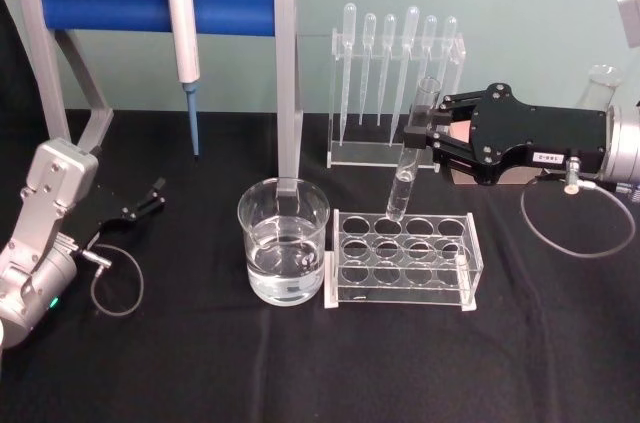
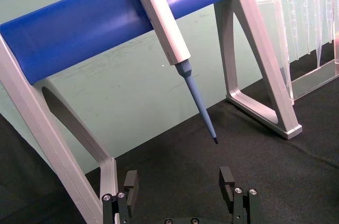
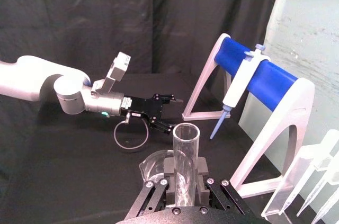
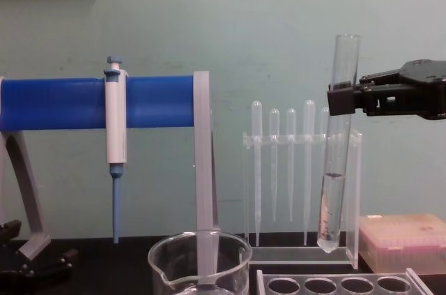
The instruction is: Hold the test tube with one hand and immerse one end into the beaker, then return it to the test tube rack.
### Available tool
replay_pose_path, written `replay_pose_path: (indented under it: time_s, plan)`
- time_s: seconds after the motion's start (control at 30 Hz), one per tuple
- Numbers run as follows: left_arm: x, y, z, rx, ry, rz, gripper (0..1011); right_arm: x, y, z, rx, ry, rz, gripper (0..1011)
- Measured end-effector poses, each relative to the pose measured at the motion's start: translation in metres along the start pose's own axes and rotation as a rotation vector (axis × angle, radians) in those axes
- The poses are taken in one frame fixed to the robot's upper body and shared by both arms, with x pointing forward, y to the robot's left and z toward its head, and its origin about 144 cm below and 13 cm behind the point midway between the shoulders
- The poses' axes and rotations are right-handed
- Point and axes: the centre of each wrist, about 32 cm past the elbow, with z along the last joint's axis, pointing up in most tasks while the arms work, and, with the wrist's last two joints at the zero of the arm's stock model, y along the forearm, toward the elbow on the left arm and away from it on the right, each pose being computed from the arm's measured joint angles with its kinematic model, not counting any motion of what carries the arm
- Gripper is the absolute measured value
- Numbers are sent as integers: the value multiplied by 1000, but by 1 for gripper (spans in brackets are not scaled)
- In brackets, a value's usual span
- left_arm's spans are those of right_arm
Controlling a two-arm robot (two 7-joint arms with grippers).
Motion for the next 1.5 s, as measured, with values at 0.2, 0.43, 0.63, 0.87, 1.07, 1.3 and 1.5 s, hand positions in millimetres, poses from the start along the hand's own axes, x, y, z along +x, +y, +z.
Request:
replay_pose_path:
  time_s: [0.2, 0.43, 0.63, 0.87, 1.07, 1.3, 1.5]
  plan:
    - [0, 0, 0, 0, 0, 0, 1000, 0, 0, 0, 0, 0, 0, 238]
    - [0, 0, 0, 0, 0, 0, 1000, 0, 0, 0, 0, 0, 0, 237]
    - [0, 0, 0, 0, 0, 0, 1000, 0, 0, 0, 0, 0, 0, 237]
    - [0, 0, 0, 0, 0, 0, 1000, 0, 0, 0, 0, 0, 0, 238]
    - [0, 0, 0, 0, 0, 0, 1000, 0, 0, 0, 0, 0, 0, 237]
    - [0, 0, 0, 0, 0, 0, 1000, 0, 0, 0, 0, 0, 0, 238]
    - [0, 0, 0, 0, 0, 0, 1000, 0, 0, 0, 0, 0, 0, 237]
